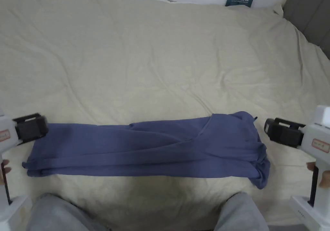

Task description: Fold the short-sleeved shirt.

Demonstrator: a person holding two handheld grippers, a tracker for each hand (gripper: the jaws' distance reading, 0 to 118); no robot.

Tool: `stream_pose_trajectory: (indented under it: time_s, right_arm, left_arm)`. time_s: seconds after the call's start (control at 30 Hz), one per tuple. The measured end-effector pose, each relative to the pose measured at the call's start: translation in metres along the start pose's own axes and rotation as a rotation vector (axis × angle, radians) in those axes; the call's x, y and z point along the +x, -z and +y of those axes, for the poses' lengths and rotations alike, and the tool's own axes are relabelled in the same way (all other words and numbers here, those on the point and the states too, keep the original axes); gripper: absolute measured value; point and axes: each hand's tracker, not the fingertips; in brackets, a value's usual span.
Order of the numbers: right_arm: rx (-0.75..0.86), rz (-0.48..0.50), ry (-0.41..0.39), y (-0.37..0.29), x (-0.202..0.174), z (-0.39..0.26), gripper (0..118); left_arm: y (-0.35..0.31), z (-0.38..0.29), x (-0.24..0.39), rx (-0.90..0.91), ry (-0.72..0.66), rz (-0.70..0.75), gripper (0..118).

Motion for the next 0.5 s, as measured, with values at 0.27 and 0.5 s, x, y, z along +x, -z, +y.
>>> stream_pose_trajectory:
  time_s: [0.27,0.5]
  right_arm:
    - [0.343,0.067,-0.112,-0.039,-0.066,0.031,118]
    - [0.391,0.114,-0.087,-0.037,-0.094,0.026,98]
  left_arm:
    - [-0.049,0.020,0.072,0.418,0.199,-0.017,118]
    - [-0.064,0.011,0.094,0.493,0.178,-0.063,63]
